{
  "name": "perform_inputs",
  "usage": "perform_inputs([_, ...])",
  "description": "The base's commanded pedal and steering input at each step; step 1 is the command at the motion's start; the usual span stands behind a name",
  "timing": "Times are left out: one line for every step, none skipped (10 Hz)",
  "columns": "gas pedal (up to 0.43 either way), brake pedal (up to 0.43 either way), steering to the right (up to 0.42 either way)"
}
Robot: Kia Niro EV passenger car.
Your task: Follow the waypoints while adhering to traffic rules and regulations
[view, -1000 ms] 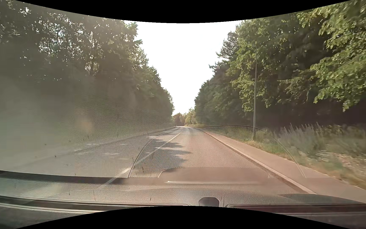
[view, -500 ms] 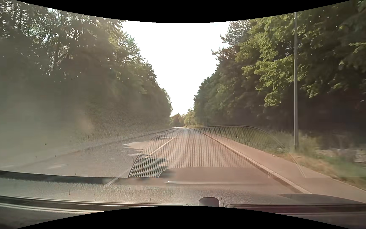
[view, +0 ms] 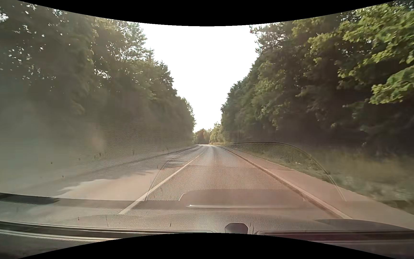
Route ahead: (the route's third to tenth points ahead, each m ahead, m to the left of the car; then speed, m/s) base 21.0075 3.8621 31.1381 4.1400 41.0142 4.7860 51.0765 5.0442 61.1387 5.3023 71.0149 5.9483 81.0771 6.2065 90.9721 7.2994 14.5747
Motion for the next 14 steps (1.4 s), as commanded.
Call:
perform_inputs([0.378,0.006,-0.007])
perform_inputs([0.370,0.006,-0.006])
perform_inputs([0.370,0.006,-0.004])
perform_inputs([0.350,0.006,-0.004])
perform_inputs([0.350,0.006,-0.004])
perform_inputs([0.350,0.006,-0.004])
perform_inputs([0.350,0.006,-0.004])
perform_inputs([0.319,0.006,-0.004])
perform_inputs([0.319,0.006,-0.004])
perform_inputs([0.319,0.006,-0.004])
perform_inputs([0.319,0.006,-0.004])
perform_inputs([0.319,0.006,-0.004])
perform_inputs([0.319,0.006,-0.004])
perform_inputs([0.319,0.006,-0.005])
